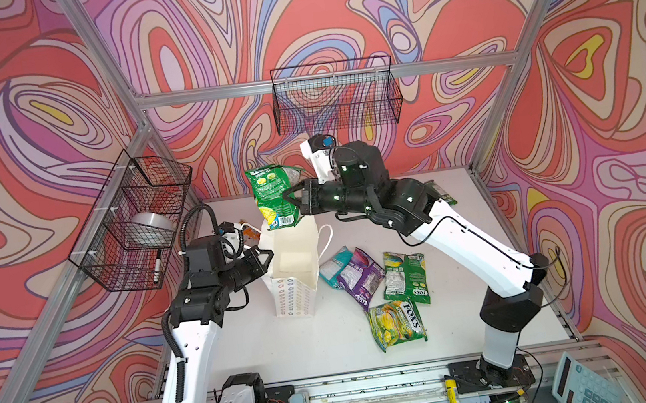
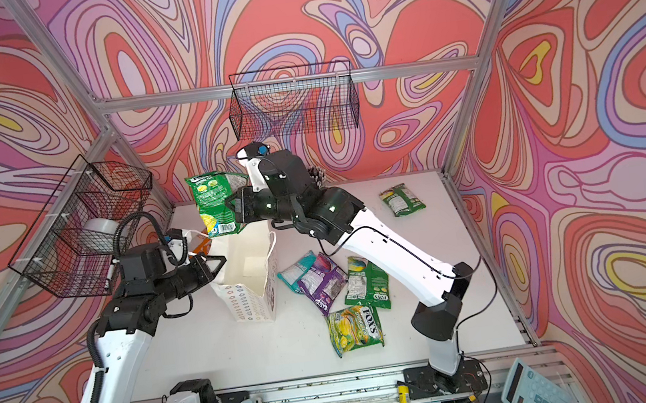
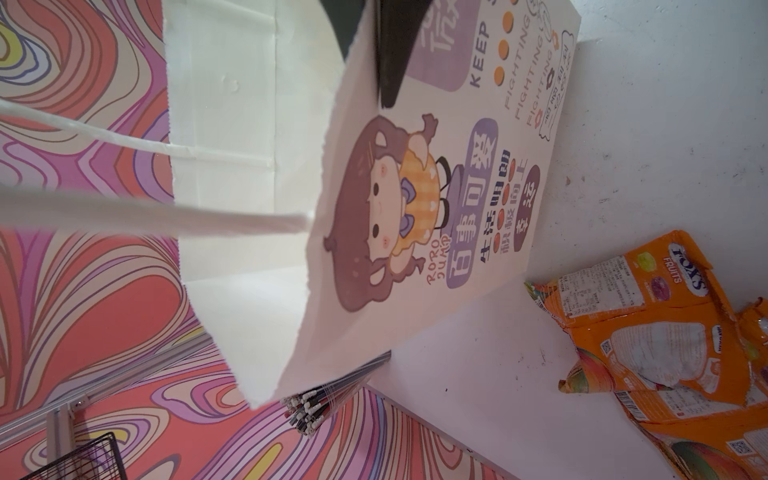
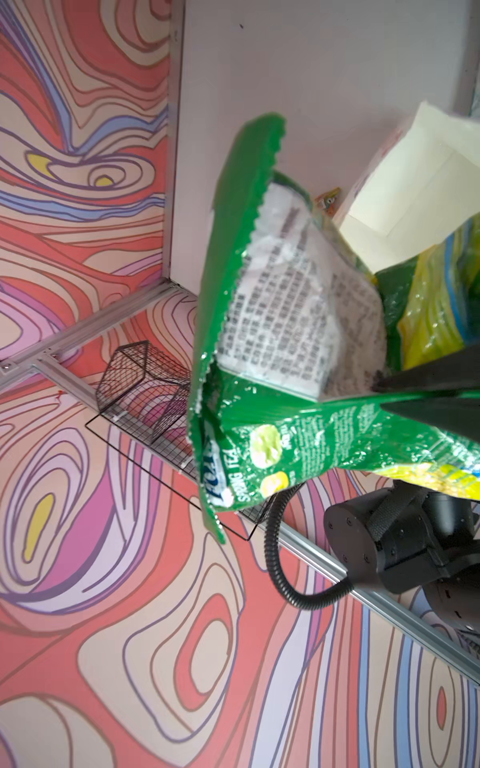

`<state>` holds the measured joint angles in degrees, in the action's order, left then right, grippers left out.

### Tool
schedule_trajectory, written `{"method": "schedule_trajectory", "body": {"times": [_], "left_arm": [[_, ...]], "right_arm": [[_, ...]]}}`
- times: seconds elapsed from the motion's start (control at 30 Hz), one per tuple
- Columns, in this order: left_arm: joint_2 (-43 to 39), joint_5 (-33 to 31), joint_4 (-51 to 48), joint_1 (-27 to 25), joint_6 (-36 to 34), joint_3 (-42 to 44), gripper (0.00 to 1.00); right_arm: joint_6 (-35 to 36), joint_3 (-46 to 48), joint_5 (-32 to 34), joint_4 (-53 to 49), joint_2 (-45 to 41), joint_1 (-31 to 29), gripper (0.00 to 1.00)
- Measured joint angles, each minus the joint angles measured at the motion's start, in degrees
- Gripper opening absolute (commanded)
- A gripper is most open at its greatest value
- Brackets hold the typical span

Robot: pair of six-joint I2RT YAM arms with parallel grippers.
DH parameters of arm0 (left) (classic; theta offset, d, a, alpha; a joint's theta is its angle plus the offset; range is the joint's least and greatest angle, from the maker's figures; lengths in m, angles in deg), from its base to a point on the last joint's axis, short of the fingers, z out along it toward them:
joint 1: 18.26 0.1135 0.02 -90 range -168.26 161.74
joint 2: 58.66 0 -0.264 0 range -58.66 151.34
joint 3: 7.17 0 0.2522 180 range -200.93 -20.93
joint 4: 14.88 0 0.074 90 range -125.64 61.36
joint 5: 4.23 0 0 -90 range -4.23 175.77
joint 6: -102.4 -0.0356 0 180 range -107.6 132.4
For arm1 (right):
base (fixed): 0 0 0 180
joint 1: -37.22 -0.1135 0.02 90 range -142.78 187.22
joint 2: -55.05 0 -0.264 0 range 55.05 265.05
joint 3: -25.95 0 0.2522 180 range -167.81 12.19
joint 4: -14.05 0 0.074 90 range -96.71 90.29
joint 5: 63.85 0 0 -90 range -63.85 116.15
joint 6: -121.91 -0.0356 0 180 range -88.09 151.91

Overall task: Place the snacks into the paper bag
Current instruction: 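Lift the green SPRING TEA bag with right gripper over the paper bag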

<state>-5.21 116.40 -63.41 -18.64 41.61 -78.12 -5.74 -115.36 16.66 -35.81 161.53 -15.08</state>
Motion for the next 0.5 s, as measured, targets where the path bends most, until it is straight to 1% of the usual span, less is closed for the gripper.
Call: {"method": "schedule_trajectory", "body": {"times": [0.27, 0.5], "left_arm": [[0.00, -0.04, 0.35, 0.00, 0.59, 0.26, 0.00], [0.00, -0.20, 0.35, 0.07, 0.92, 0.37, 0.00]], "right_arm": [[-3.34, 9.97, 0.26, 1.44, 0.87, -1.29, 0.00], [-5.53, 17.88, 3.74, 1.27, 0.13, -2.47, 0.00]]}}
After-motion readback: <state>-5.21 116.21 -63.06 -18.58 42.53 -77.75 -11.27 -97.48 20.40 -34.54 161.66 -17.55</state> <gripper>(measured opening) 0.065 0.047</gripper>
